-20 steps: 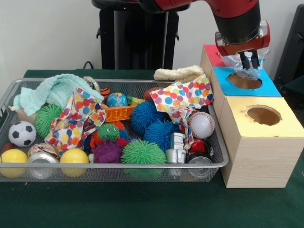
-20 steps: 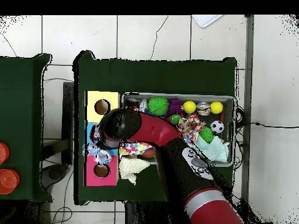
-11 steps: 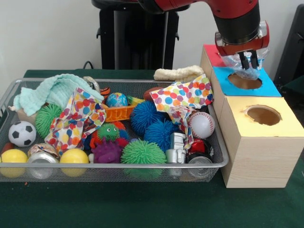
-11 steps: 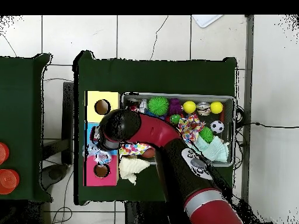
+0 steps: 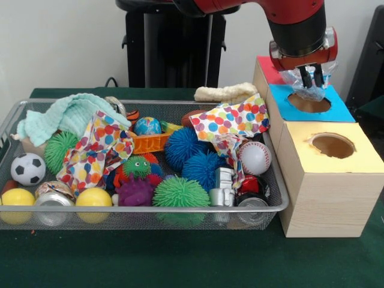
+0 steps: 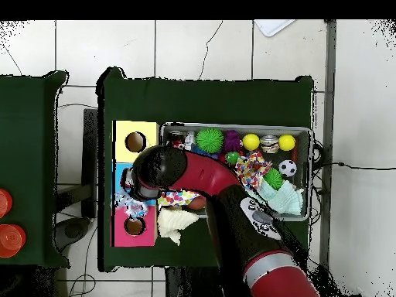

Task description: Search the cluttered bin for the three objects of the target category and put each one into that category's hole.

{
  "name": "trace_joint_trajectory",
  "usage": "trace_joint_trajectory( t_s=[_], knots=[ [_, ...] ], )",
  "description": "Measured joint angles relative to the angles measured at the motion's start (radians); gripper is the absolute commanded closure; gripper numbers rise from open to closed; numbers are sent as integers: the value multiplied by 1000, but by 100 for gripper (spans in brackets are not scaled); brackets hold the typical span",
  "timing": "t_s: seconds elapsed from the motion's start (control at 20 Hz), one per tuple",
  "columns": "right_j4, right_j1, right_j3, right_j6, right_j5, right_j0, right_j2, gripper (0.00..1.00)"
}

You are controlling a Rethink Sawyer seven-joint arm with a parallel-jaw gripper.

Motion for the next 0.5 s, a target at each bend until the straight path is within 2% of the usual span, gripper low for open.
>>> trace_joint_trajectory(
  t_s=[0.5],
  knots=[
    [0, 0, 0, 0, 0, 4, -10, 100]
  ],
)
